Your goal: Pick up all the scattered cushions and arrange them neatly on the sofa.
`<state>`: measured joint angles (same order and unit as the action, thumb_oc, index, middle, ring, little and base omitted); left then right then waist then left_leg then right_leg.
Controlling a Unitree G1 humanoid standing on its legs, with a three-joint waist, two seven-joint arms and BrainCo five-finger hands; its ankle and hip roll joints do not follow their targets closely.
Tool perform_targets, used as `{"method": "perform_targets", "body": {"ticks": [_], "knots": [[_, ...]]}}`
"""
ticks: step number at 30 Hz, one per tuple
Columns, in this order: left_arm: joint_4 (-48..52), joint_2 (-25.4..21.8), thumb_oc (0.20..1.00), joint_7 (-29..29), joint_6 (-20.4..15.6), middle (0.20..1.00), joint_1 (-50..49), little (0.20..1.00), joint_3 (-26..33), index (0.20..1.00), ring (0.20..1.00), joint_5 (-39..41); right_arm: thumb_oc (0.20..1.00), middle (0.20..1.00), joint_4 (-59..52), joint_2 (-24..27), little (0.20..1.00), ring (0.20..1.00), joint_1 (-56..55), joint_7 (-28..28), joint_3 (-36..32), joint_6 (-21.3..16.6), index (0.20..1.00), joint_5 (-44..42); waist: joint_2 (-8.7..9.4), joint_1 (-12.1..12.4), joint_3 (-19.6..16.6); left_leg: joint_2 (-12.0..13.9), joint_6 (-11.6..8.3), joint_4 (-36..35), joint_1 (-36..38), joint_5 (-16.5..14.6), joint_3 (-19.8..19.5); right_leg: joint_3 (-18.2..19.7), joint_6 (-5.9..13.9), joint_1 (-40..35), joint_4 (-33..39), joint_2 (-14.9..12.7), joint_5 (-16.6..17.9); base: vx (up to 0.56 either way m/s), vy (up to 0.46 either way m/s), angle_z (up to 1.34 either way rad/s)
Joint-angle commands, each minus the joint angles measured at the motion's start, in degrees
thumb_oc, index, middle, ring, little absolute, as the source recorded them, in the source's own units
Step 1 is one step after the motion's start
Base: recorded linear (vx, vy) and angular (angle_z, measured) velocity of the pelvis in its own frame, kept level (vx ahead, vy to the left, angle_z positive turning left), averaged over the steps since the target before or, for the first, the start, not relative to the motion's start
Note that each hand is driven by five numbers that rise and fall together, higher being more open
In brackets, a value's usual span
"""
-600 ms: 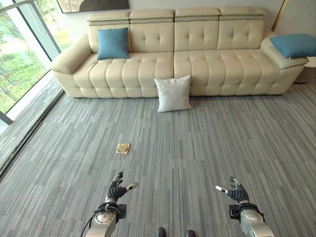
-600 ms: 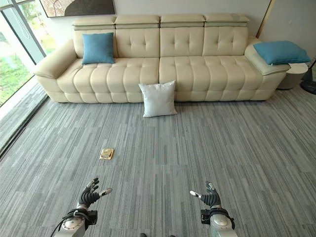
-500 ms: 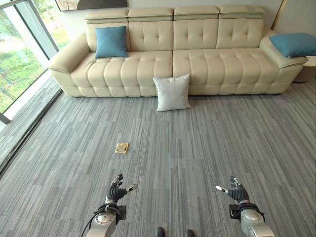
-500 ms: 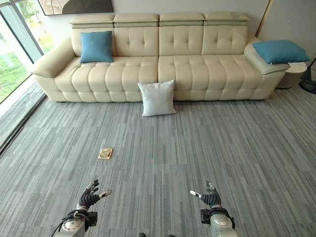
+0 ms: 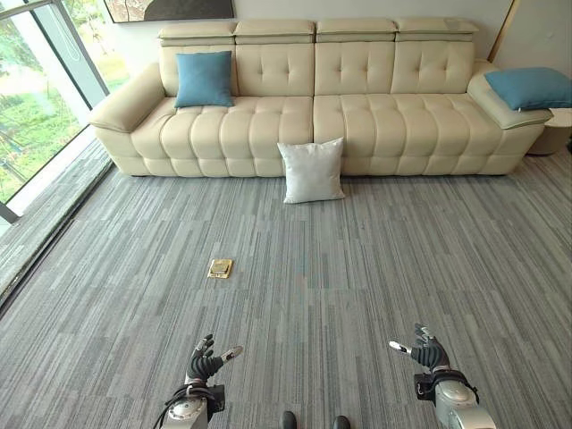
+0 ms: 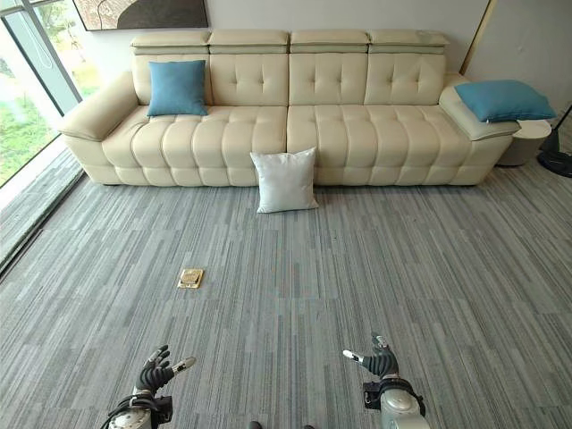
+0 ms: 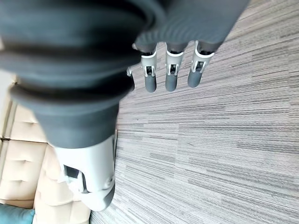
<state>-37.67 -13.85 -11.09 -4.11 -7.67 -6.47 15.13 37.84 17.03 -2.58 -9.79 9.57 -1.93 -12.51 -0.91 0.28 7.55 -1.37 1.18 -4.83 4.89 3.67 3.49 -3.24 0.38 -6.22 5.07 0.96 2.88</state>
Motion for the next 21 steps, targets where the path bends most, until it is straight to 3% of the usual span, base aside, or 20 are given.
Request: {"method": "perform_targets", "body": {"ticks": [1,15,21], "knots": [[-0.7,-1.3,1.0,0.4,-1.1,1.0,2.2,1.0,1.5,1.0,1.0,1.2,1.0,1.0,0.1,1.0,1.0,1.0,3.1,0.0,1.7,-1.0,1.0,-0.6,1.92,0.2,-1.1,2.0,-3.14,-0.2,0.7,-4.1,-1.9,0.5,4.55,-0.6,-0.1,-3.1,-5.5,0.02,0.0,-0.03],[-17.3,-0.4,1.0,-1.1,-0.6,1.0,5.0,1.0,3.2,1.0,1.0,2.8,1.0,1.0,1.0,-0.8,1.0,1.0,4.2,0.9,6.1,-0.2,1.0,-0.3,2.46,-1.3,-1.2,2.2,-3.7,-0.2,1.2,-4.5,-0.6,1.8,4.22,-0.4,-0.1,-3.0,-5.7,0.01,-0.015,-0.03],[-13.4,-0.9,1.0,-1.2,-1.5,1.0,4.8,1.0,2.5,1.0,1.0,2.5,1.0,1.0,1.9,-1.1,1.0,1.0,4.5,0.0,5.6,-0.4,1.0,0.8,2.21,-1.5,-1.0,2.3,-3.67,-0.2,1.6,-4.9,-0.2,1.7,4.24,-0.7,-0.1,-3.0,-5.8,0.02,0.001,-0.06]]}}
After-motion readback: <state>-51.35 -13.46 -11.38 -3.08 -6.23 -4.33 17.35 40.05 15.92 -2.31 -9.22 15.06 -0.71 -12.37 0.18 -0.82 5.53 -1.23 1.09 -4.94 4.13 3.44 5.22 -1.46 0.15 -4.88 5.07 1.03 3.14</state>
